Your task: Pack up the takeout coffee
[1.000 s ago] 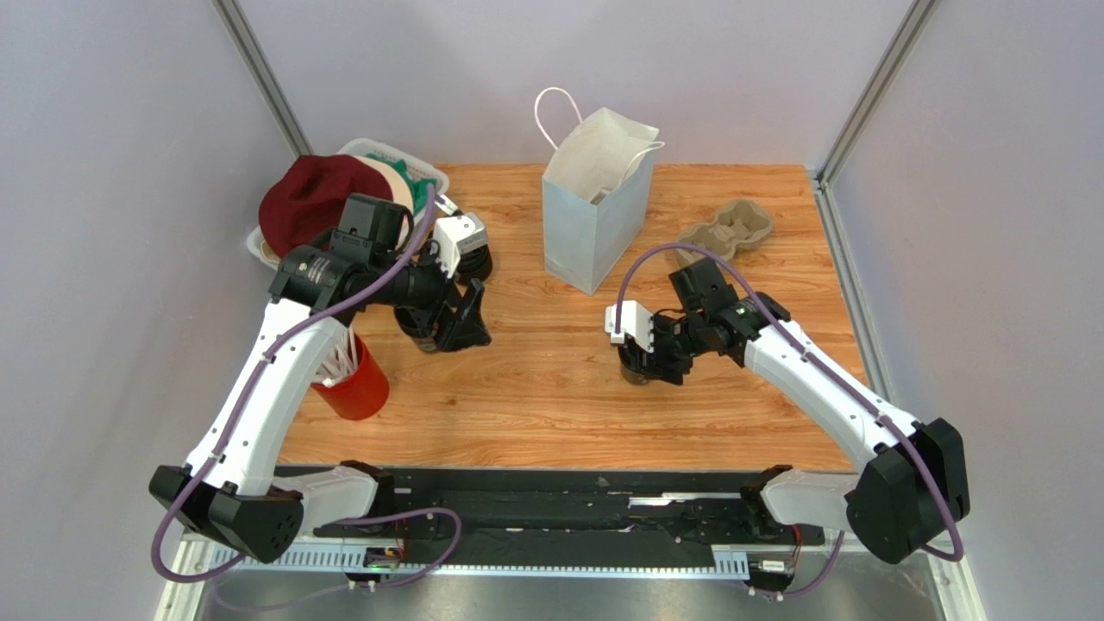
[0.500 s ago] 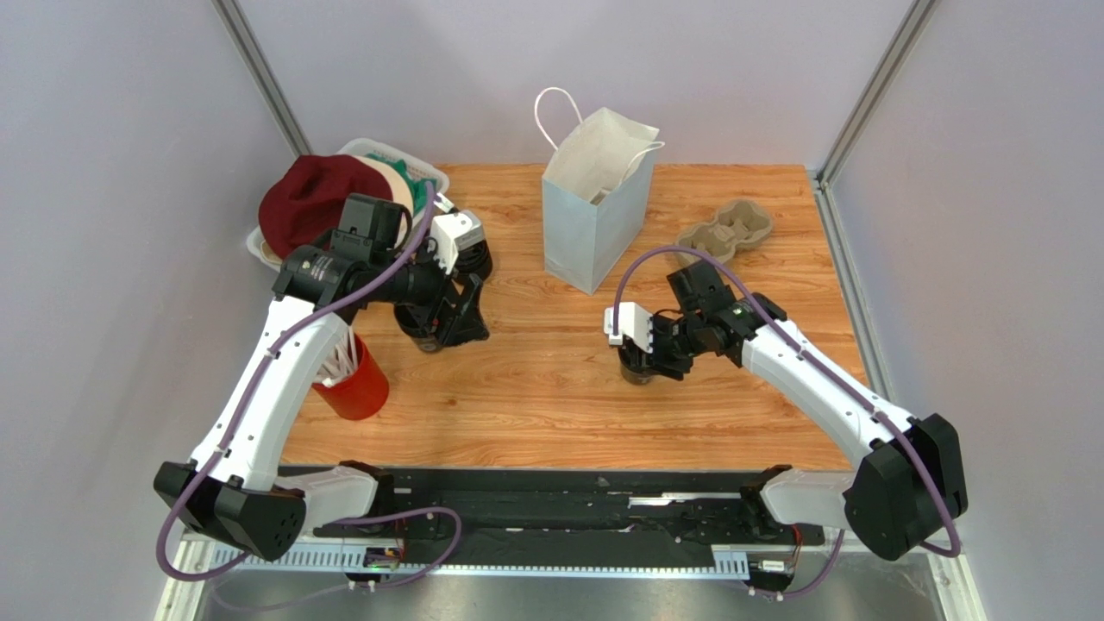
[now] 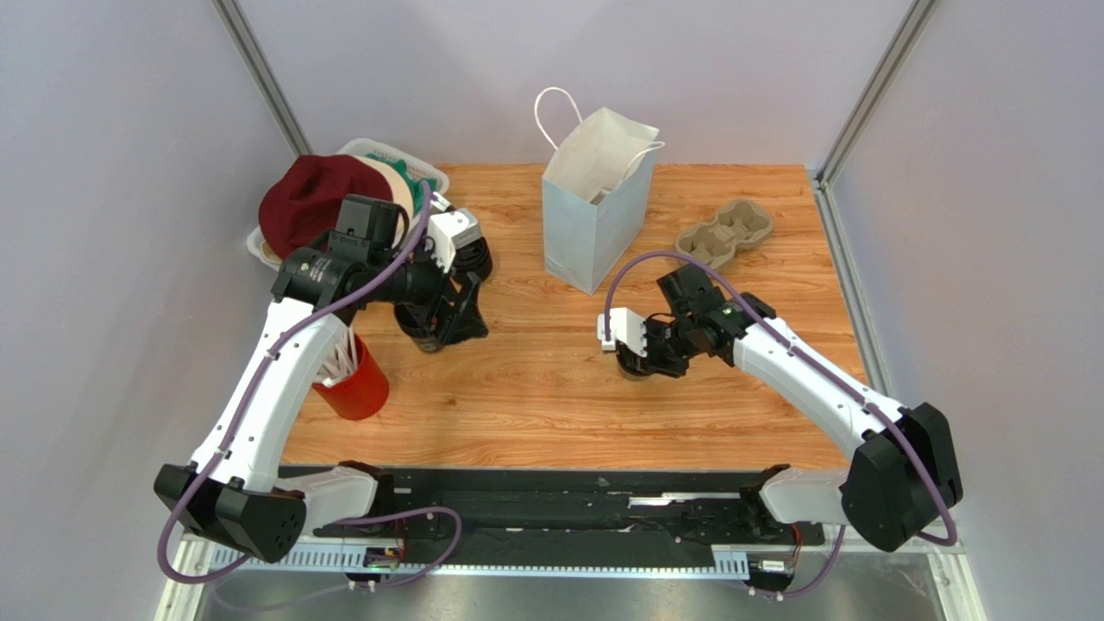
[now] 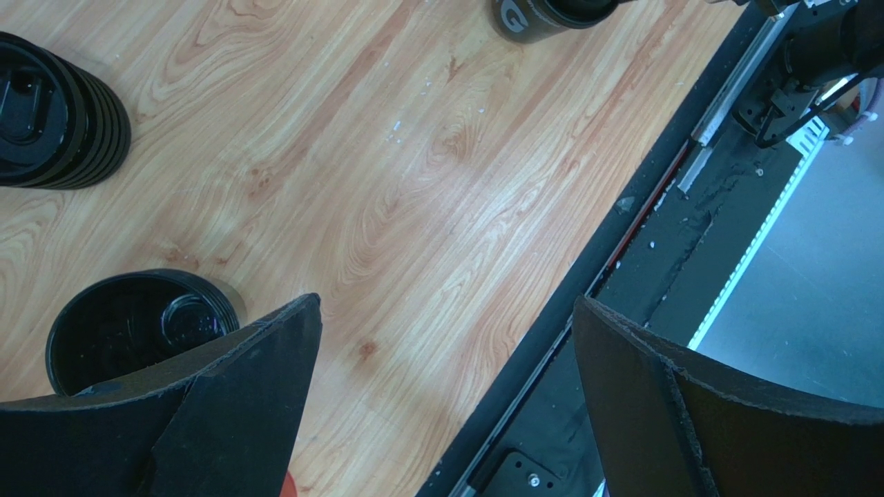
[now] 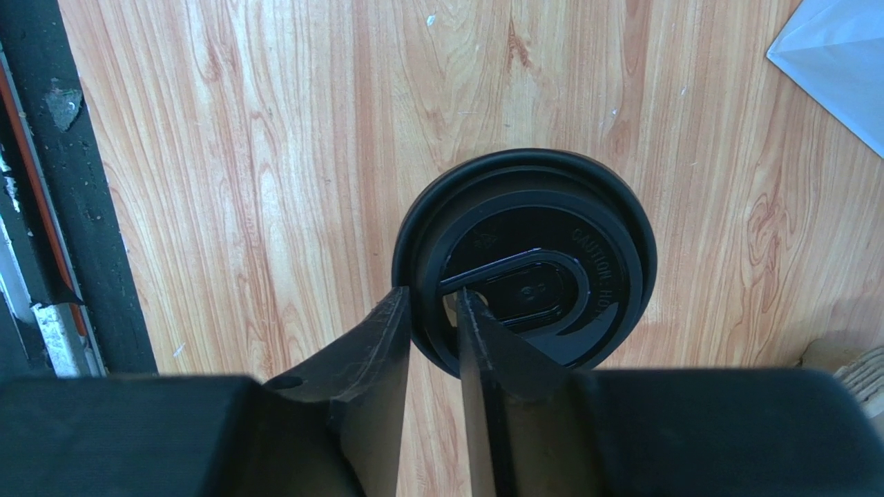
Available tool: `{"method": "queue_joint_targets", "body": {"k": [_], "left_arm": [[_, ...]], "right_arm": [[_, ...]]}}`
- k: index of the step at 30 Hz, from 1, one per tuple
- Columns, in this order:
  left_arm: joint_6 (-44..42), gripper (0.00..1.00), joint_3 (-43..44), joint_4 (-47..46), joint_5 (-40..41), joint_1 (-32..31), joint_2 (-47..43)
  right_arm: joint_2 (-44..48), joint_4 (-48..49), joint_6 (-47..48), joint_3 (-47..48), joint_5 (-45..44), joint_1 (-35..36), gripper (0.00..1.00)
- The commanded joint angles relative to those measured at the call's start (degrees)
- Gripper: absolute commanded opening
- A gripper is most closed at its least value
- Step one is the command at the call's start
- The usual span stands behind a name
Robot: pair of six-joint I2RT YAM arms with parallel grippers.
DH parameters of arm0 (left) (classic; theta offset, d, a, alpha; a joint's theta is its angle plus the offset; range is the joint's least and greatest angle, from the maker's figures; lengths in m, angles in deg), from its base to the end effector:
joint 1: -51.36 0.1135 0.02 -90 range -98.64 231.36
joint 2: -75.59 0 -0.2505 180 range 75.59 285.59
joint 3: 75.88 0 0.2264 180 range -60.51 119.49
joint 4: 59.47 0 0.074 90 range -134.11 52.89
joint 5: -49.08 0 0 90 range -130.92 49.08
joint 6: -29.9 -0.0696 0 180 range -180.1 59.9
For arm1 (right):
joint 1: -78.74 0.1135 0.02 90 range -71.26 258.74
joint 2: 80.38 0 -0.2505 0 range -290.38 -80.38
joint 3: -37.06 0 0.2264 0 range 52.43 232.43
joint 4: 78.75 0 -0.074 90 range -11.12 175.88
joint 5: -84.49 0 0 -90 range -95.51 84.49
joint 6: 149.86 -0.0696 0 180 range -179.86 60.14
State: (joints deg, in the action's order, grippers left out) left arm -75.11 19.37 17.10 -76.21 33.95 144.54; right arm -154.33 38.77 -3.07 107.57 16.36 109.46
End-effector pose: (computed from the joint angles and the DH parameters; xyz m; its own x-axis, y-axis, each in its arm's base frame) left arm 0.1946 -0.1032 0.3470 -0.5543 0.3954 -0.7324 0.7663 0.5860 -0.2636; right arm 0.1873 0.1415 0.2141 0.0761 -0.8580 -0.5080 -0.9879 0.0042 -0.1551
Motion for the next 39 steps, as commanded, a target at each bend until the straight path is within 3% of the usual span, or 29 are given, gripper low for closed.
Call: {"method": "queue_joint_targets", "body": {"k": [1,6,9,12,16,18,19,24,29,34,39], "left_arm": [[0.68,0.99,-0.34,-1.53,-1.1,0.45,-1.8],[0.85,0.99,-0.6,-1.88,-1.01,0.71,-1.98],[1.03,0.99,-0.77,-1.88,-1.01,0.8,-2.15],[1.12,0.99,-1.04,-2.15,-0.75,0.88,-2.59],[1.21,0.99,-1.65,-2.67,-0.22,1.06,-3.38],[1.29,0.99,-1.83,-2.94,-0.13,1.15,-3.64],[1.38,0.99,-1.83,-3.03,0.13,1.24,-3.73],[1.82,0.99,-2.01,-3.64,1.62,1.24,-3.56],[2.17,0.99,-2.53,-4.26,3.47,1.24,-3.91],[2.43,0.99,-2.97,-4.78,4.61,1.24,-4.09],[2.61,0.99,-3.06,-5.05,5.75,1.24,-4.08]], "right_arm": [[0.3,0.18,-0.72,1.29,-1.39,0.31,0.39],[2.49,0.09,-2.03,3.13,-1.48,0.31,0.52],[2.15,0.79,-4.22,4.1,-2.43,0.31,0.54],[1.01,1.06,-8.0,7.61,-4.45,0.31,0.64],[-0.93,0.53,-18.45,13.76,-7.53,0.31,0.88],[-3.03,0.36,-27.06,17.63,-11.64,0.31,0.92],[-3.56,-0.52,-29.26,18.77,-12.98,0.31,0.99],[-6.11,-1.75,-43.69,20.02,-18.53,0.39,0.99],[-5.41,-3.86,-47.56,19.84,-18.35,0.39,0.99],[-6.2,-3.86,-52.3,18.52,-23.62,0.39,0.99],[-8.13,-4.31,-56.44,19.13,-18.62,0.39,0.99]]}}
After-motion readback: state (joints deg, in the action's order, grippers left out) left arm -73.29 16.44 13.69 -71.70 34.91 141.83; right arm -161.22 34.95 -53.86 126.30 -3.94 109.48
